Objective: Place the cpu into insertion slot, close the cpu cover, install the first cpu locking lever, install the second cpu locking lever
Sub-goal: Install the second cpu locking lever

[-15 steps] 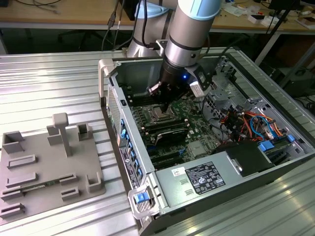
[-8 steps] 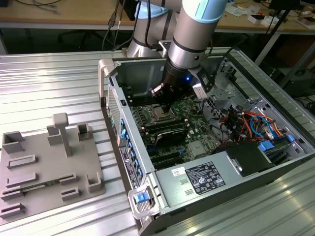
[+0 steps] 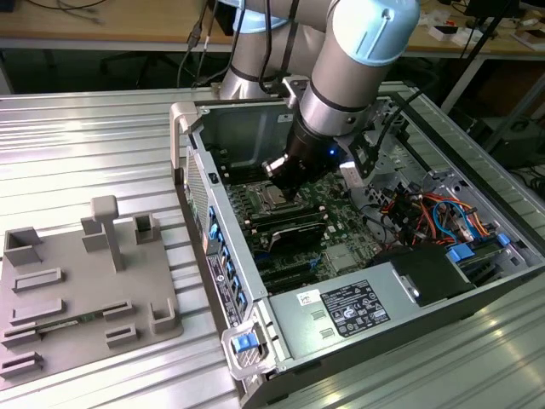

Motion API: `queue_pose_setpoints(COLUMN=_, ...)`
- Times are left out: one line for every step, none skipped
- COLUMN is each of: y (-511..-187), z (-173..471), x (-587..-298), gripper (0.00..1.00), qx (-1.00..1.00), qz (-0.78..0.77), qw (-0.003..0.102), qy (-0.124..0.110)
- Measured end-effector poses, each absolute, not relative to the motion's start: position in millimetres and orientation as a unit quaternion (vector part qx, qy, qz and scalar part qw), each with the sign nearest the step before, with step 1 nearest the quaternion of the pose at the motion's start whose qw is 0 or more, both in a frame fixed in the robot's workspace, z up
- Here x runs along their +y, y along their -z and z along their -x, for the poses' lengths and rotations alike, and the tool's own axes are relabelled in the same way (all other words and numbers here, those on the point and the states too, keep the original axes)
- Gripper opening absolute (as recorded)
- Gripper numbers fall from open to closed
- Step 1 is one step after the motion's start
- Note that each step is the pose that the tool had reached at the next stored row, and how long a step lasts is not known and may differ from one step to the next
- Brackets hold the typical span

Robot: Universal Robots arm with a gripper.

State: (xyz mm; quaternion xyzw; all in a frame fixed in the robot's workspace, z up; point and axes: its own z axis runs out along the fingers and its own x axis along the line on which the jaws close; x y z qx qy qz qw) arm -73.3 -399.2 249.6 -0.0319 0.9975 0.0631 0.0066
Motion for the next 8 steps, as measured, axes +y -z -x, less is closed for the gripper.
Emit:
queue_pose_setpoints(y=-248.5, z=73.7, x=-400.2, gripper=0.11, qx=0.997, qz=0.032, qw=0.006, qy=-0.064)
queue_pose_setpoints(y=-247.6, z=74.3, x=-400.3, gripper=0.11, qx=0.997, qz=0.032, qw=0.006, qy=-0.064)
queue_pose_setpoints(y=-246.6, z=75.4, x=-400.4, gripper=0.11, qx=0.997, qz=0.032, qw=0.005, qy=-0.064)
queue_pose_setpoints(y=-245.2, z=76.8, x=-400.4, gripper=0.11, qx=0.997, qz=0.032, qw=0.003, qy=-0.064)
queue_pose_setpoints(y=-244.1, z=77.9, x=-400.4, gripper=0.11, qx=0.997, qz=0.032, qw=0.001, qy=-0.064)
queue_pose_setpoints(y=-243.0, z=79.0, x=-400.4, gripper=0.11, qx=0.997, qz=0.031, qw=-0.002, qy=-0.064)
queue_pose_setpoints(y=-241.3, z=80.5, x=-400.4, gripper=0.11, qx=0.997, qz=0.031, qw=-0.007, qy=-0.065)
queue_pose_setpoints(y=-240.4, z=81.2, x=-400.4, gripper=0.11, qx=0.997, qz=0.031, qw=-0.009, qy=-0.065)
